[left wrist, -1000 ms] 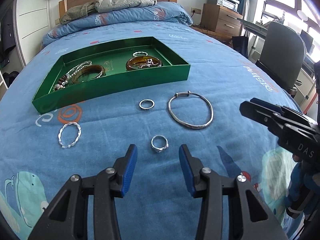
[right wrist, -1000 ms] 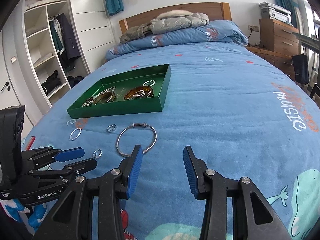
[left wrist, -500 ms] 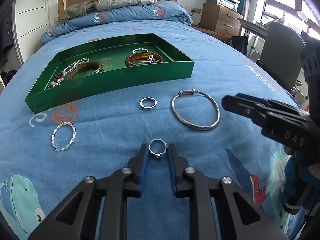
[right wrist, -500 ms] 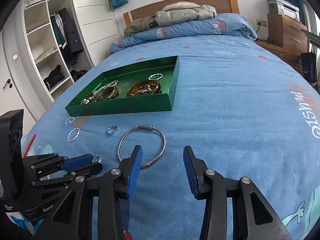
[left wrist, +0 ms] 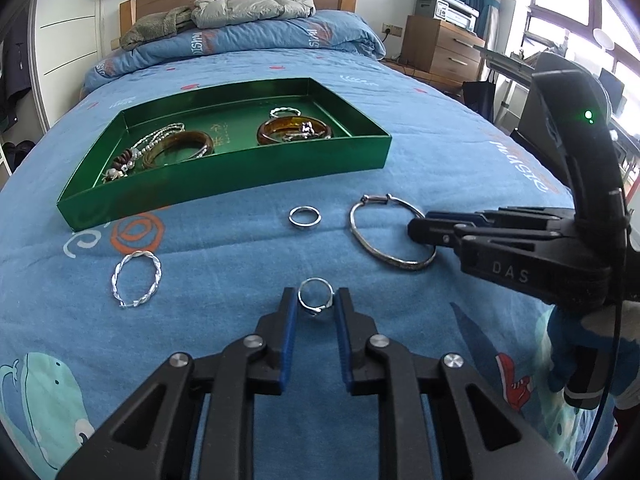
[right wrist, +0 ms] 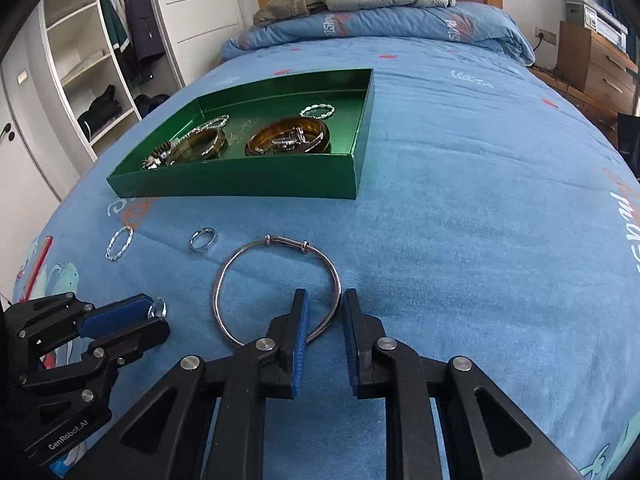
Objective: Organize jewelry
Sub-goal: 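Carry the ring and large bangle over the green tray and lower them inside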
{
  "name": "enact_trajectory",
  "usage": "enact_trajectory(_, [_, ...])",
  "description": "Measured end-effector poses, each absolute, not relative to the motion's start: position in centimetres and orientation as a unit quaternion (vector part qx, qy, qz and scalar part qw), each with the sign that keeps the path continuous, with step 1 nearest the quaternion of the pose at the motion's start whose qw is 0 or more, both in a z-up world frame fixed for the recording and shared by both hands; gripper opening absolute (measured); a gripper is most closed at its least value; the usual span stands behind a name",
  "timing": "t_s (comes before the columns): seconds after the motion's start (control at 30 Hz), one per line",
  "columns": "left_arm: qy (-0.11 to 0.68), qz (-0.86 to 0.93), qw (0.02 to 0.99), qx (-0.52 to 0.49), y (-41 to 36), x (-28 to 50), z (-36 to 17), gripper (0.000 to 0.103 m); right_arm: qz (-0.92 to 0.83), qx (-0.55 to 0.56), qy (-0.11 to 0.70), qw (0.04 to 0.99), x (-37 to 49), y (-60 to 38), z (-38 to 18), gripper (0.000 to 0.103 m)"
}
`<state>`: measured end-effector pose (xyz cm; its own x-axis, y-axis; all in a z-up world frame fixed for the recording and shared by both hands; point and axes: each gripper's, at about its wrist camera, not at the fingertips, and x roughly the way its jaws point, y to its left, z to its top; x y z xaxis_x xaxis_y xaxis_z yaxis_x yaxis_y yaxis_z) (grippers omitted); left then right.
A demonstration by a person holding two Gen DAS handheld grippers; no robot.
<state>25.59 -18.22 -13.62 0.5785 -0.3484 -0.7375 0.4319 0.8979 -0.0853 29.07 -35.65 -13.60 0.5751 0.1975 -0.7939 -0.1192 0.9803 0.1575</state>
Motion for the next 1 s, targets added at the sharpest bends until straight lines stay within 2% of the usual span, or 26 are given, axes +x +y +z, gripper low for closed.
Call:
enact_trajectory(0.27, [0.393,-0.218,0.893,0.030,-16.5,26.1,-12.9,0.017,0.080,0.003,0.475,0.876,29.5,-34.7,-13.8,0.016])
enact_trajectory(0.43, [0.384,-0.222,0.896,0.026,-15.9,25.9,-12.1,0.017,0.046,-0.039,0.467,0.882,29.1,-33.6,-13.3,0.005])
enact_trajectory(1.0, [0.364,-0.212,0.907,0.002,-12.8,24.8,-9.3,0.017,-0.005,-0.098,0.391,0.915,26.2,-32.2,-8.3,0.004])
